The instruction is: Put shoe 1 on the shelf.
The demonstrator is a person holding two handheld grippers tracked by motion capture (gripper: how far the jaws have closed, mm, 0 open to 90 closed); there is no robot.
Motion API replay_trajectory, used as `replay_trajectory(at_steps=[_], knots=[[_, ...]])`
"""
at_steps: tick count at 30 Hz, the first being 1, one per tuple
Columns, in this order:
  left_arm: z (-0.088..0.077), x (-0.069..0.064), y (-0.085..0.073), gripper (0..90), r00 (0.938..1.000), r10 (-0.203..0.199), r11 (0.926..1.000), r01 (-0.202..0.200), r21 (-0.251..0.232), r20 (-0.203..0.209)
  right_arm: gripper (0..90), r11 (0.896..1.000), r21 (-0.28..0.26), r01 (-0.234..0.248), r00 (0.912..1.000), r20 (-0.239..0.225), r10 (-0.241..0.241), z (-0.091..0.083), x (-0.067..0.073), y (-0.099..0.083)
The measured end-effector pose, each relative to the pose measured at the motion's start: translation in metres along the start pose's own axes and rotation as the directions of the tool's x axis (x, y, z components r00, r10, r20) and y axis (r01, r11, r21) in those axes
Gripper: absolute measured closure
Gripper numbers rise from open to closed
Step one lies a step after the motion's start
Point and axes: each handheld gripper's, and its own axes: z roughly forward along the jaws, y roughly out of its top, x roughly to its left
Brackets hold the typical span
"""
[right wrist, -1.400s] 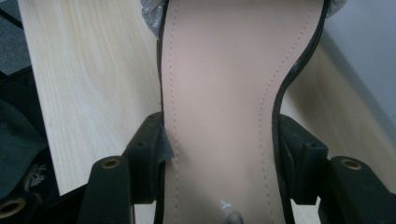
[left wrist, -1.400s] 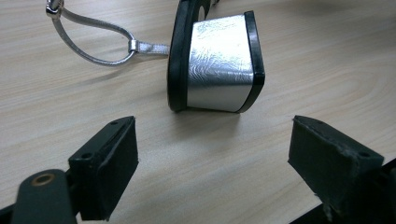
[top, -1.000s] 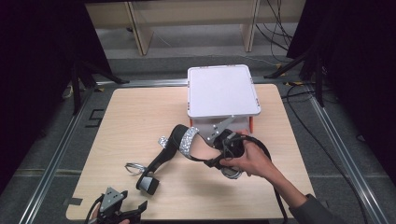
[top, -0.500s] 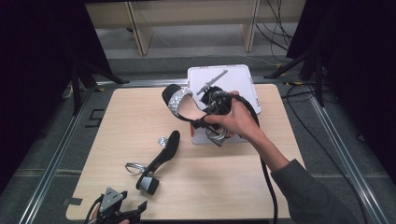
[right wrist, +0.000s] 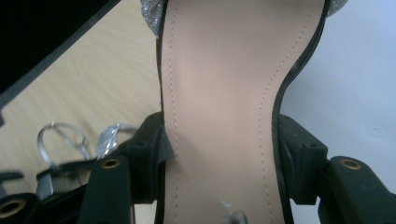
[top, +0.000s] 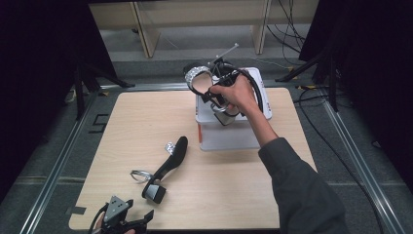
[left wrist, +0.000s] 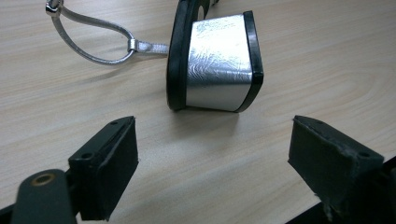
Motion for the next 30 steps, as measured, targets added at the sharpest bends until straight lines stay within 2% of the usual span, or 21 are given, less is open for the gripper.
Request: replay_trajectory(at_steps=[1, 2, 3, 5, 6, 7, 8, 9, 11, 13, 14, 15, 16, 17, 21, 22, 25, 26, 28, 29, 30], knots=[[0.000, 0.000, 0.001, 15.3, 1.0000, 0.001, 1.0000, -0.001, -0.001, -0.002, 42.2, 0.999, -0.008, -0.050, 0.9986, 0.018, 0.050, 0.006, -0.011, 0.006], [0.000, 0.000, 0.001, 15.3, 1.0000, 0.001, 1.0000, -0.001, -0.001, -0.002, 42.2, 0.999, -0.008, -0.050, 0.9986, 0.018, 0.050, 0.006, -0.011, 0.006], [0.000, 0.000, 0.000, 15.3, 1.0000, -0.003, 1.0000, 0.003, -0.002, 0.000, 42.3, 0.995, -0.004, -0.102, 0.9939, 0.042, 0.102, 0.011, -0.019, 0.011], [0.000, 0.000, 0.000, 15.3, 1.0000, 0.001, 1.0000, -0.001, -0.004, 0.008, 42.2, 0.987, 0.003, -0.160, 0.9857, 0.054, 0.160, 0.015, -0.025, 0.015], [0.000, 0.000, 0.000, 15.3, 1.0000, 0.001, 1.0000, -0.001, -0.004, 0.008, 42.2, 0.987, 0.003, -0.160, 0.9857, 0.054, 0.160, 0.015, -0.025, 0.015], [0.000, -0.001, 0.001, 15.3, 1.0000, 0.001, 1.0000, -0.001, -0.004, 0.007, 42.3, 0.980, -0.002, -0.201, 0.9772, 0.069, 0.201, 0.020, -0.032, 0.018], [0.000, -0.001, 0.001, 15.3, 1.0000, 0.001, 1.0000, -0.001, -0.004, 0.007, 42.3, 0.980, -0.002, -0.201, 0.9772, 0.069, 0.201, 0.020, -0.032, 0.018], [-0.001, -0.001, 0.001, 15.3, 1.0000, 0.000, 0.9999, 0.000, 0.013, -0.001, 42.2, 0.964, 0.005, -0.265, 0.9612, 0.080, 0.264, 0.025, -0.036, 0.020], [-0.002, -0.001, 0.001, 15.3, 1.0000, 0.002, 0.9999, -0.002, 0.016, -0.001, 42.1, 0.961, 0.004, -0.276, 0.9580, 0.081, 0.275, 0.027, -0.038, 0.020], [0.000, -0.001, 0.001, 15.3, 0.9999, 0.004, 1.0000, -0.004, -0.007, 0.010, 42.1, 0.941, 0.020, -0.337, 0.9374, 0.100, 0.334, 0.030, -0.039, 0.024], [-0.001, -0.001, 0.001, 15.3, 0.9999, 0.006, 1.0000, -0.006, -0.007, 0.012, 42.0, 0.941, 0.017, -0.338, 0.9353, 0.117, 0.334, 0.031, -0.040, 0.025], [-0.001, -0.001, 0.000, 15.3, 0.9998, 0.017, 0.9999, -0.016, -0.004, 0.014, 42.0, 0.931, 0.018, -0.365, 0.9235, 0.134, 0.359, 0.033, -0.041, 0.027], [-0.001, -0.001, 0.000, 15.3, 0.9998, 0.017, 0.9999, -0.016, -0.004, 0.014, 42.0, 0.931, 0.018, -0.365, 0.9235, 0.134, 0.359, 0.033, -0.041, 0.027], [0.000, -0.001, 0.001, 15.3, 0.9997, 0.014, 0.9999, -0.014, -0.008, 0.020, 42.0, 0.921, 0.012, -0.389, 0.9108, 0.157, 0.382, 0.035, -0.042, 0.027], [0.001, -0.002, 0.001, 15.3, 0.9996, 0.015, 0.9999, -0.015, -0.009, 0.024, 41.8, 0.919, 0.002, -0.395, 0.9054, 0.169, 0.389, 0.037, -0.045, 0.026], [0.001, -0.002, 0.001, 15.3, 0.9995, 0.018, 0.9998, -0.018, -0.009, 0.027, 41.8, 0.911, 0.005, -0.413, 0.8972, 0.175, 0.406, 0.037, -0.043, 0.027], [0.000, -0.002, 0.001, 15.3, 0.9996, 0.015, 0.9998, -0.014, -0.010, 0.022, 41.5, 0.902, 0.001, -0.432, 0.8852, 0.191, 0.424, 0.039, -0.043, 0.027], [0.000, -0.002, 0.000, 15.3, 0.9997, 0.011, 0.9999, -0.011, -0.009, 0.022, 41.4, 0.906, 0.000, -0.422, 0.8895, 0.192, 0.415, 0.040, -0.043, 0.026], [0.001, -0.002, 0.001, 15.3, 0.9994, 0.022, 0.9997, -0.022, -0.010, 0.027, 41.2, 0.906, 0.003, -0.423, 0.8900, 0.190, 0.414, 0.040, -0.044, 0.026], [0.000, -0.002, 0.001, 15.3, 0.9996, 0.017, 0.9998, -0.017, -0.009, 0.021, 40.4, 0.901, -0.003, -0.433, 0.8840, 0.194, 0.425, 0.042, -0.043, 0.025], [0.000, -0.002, 0.001, 15.2, 0.9996, 0.017, 0.9998, -0.017, -0.009, 0.021, 40.4, 0.901, -0.003, -0.433, 0.8840, 0.194, 0.425, 0.042, -0.043, 0.025]])
